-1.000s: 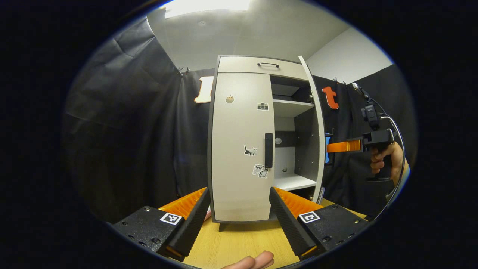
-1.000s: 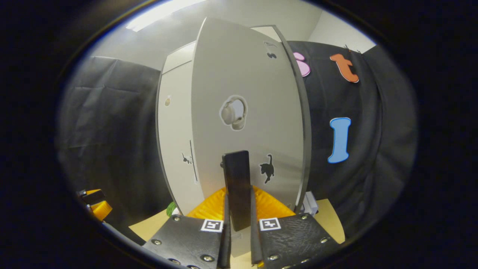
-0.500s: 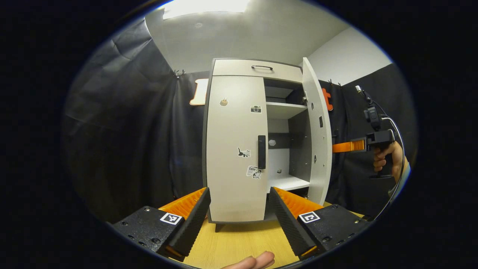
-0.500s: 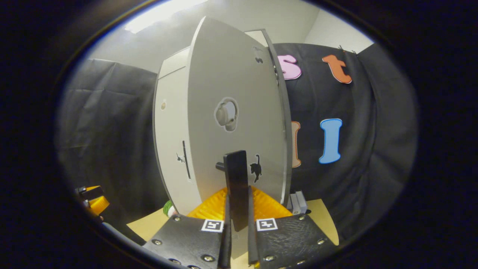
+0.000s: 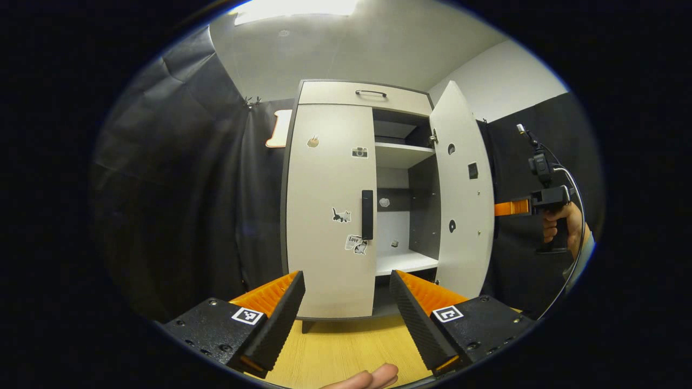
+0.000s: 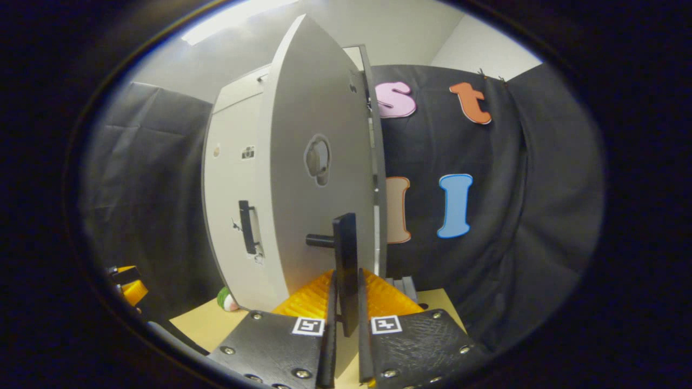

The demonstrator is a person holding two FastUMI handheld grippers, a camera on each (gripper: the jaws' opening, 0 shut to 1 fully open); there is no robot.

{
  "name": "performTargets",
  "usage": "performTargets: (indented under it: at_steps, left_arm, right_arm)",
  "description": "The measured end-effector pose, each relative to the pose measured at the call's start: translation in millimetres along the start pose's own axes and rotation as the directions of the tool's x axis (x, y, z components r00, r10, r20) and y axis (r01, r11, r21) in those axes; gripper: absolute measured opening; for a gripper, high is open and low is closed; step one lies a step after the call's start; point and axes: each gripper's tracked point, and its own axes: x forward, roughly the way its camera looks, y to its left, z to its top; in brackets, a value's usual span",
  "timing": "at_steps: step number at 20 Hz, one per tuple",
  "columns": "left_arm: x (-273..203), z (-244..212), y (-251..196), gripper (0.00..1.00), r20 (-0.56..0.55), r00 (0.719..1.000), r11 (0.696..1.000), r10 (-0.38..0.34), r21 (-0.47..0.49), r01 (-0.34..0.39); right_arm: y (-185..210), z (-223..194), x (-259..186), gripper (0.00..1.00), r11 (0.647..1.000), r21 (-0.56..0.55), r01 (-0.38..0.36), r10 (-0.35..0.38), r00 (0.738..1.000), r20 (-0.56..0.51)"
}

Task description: Open the right door of the double-door shoe cabinet with the right hand, and open the left door with the left hand.

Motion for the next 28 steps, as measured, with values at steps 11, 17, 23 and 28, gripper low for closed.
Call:
performTargets:
  at_steps: [11,17,23,28]
  left_arm:
    - [13,-11,3,0.98,-0.037,0.999,1.0,0.001,-0.006,-0.001]
    - [29,-7,9,0.97,-0.036,0.999,1.0,0.015,-0.005,-0.015]
    - [58,-12,9,0.98,-0.074,0.997,1.0,0.007,-0.014,-0.008]
    - [89,-5,3,0.99,-0.071,0.997,1.0,-0.012,-0.024,0.01]
  right_arm:
    - [-28,-6,16,0.04,0.992,0.119,-0.047,0.045,0.999,0.023]
    - [-30,-9,9,0.04,0.994,0.1,-0.037,0.034,0.999,0.034]
    - [-50,-9,-29,0.17,0.997,0.003,0.075,-0.075,0.992,0.105]
    - [-59,-16,-69,0.86,0.973,0.015,0.232,-0.232,0.965,0.124]
